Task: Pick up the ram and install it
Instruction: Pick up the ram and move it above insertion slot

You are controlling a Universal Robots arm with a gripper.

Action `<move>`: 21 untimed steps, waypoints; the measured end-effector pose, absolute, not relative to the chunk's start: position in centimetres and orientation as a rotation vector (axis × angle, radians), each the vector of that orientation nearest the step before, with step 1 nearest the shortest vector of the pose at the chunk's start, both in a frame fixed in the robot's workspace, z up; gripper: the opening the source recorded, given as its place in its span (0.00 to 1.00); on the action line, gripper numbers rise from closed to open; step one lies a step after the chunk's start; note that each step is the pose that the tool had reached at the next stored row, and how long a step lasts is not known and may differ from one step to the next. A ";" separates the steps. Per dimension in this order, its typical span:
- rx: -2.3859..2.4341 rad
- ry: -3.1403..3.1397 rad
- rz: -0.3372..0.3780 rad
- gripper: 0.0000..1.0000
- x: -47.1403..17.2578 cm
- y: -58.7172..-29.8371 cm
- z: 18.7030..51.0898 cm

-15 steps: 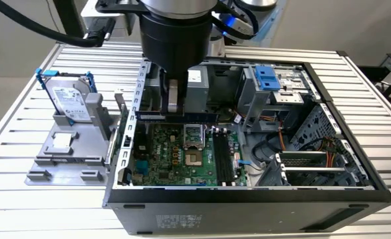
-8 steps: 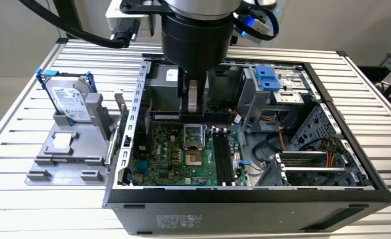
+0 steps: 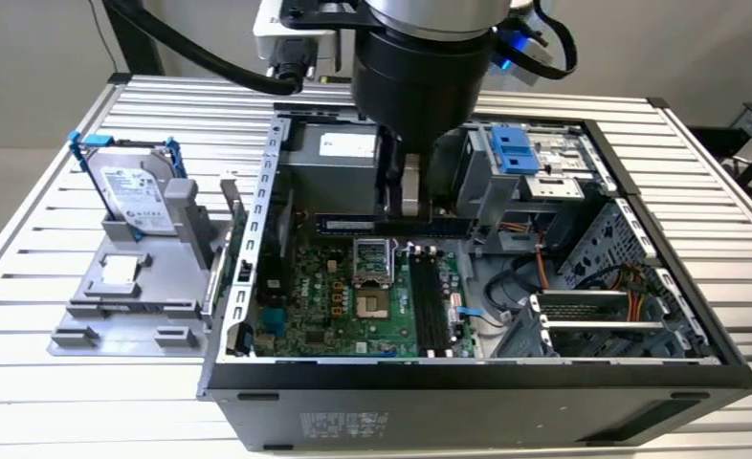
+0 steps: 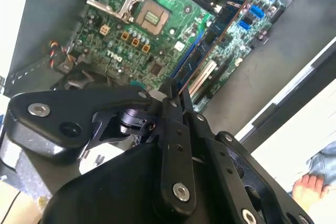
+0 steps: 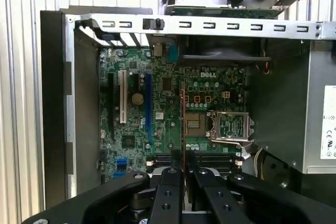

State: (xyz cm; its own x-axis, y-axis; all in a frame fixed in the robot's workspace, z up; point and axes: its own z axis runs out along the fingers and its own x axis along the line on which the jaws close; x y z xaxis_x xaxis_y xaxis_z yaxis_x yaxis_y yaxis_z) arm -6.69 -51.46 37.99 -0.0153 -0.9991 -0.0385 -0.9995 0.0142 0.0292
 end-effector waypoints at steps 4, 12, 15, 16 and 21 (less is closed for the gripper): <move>-2.200 2.232 0.075 0.00 -5.5 -51.4 38.0; -2.200 2.232 0.075 0.00 -3.1 -51.4 38.0; -2.200 2.232 0.075 0.00 -2.2 -51.4 38.0; -2.200 2.232 0.075 0.00 -1.9 -51.4 38.0; -2.200 2.232 0.075 0.00 -0.5 -51.4 38.0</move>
